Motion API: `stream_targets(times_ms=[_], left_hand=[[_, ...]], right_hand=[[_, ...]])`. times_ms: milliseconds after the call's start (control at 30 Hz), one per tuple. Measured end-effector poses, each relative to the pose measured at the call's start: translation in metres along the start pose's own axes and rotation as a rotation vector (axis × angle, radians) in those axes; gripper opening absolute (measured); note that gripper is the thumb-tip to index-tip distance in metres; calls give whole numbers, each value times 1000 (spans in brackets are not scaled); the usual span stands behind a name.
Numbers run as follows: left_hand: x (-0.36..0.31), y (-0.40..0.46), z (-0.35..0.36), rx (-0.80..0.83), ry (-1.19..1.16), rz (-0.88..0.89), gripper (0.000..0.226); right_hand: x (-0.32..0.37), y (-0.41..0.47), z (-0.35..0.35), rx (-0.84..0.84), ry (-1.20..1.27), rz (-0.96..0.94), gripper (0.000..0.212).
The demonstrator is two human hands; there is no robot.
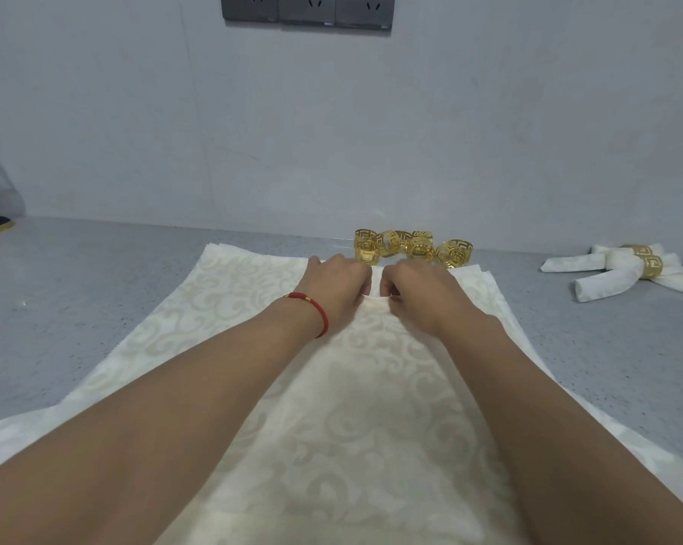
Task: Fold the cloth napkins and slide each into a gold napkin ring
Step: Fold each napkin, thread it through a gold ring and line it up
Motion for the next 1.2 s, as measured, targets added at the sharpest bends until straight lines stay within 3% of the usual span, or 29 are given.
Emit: stream_targets(times_ms=[167,267,433,533,733,900,967,1067,1133,1200], left_hand=[[-7,-6,-7,19,112,114,28],[3,-14,-3,47,-152,-29,28],[20,-22,5,-125,-537,-239,23],[19,-19,14,-94,-403,-166,28],[11,-18,7,-62,-112,-44,8],[-8,-25,-10,-68,281,181,21],[-12,-29,-12,-22,323,206,23],[-7,-37,-10,-13,161,111,24],[1,-41,-7,-25,-81,9,27],[11,-43,-4,-99,-317,-89,28]], right_hand=[[5,2,-4,210,-92,-71,27],[0,3,-5,204,50,-22,23],[-15,0,1,103,243,26,10],[-16,0,3,115,187,15,4],[-3,-5,-3,117,75,-18,7],[17,-19,-10,149,-183,-133,18],[15,-28,-11,180,-144,-123,23],[2,-40,-8,87,135,3,25],[-7,-49,-2,-68,349,118,21],[-12,-54,5,-152,412,161,14]])
Point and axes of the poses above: each hand's wrist, its own y-axis towards the middle knuckle, its own z-axis out of the palm, x = y × z, the point moved 5 cm from there along y, towards the middle knuckle, and after that the axes turned 4 degrees about x, right-handed, at the moved point
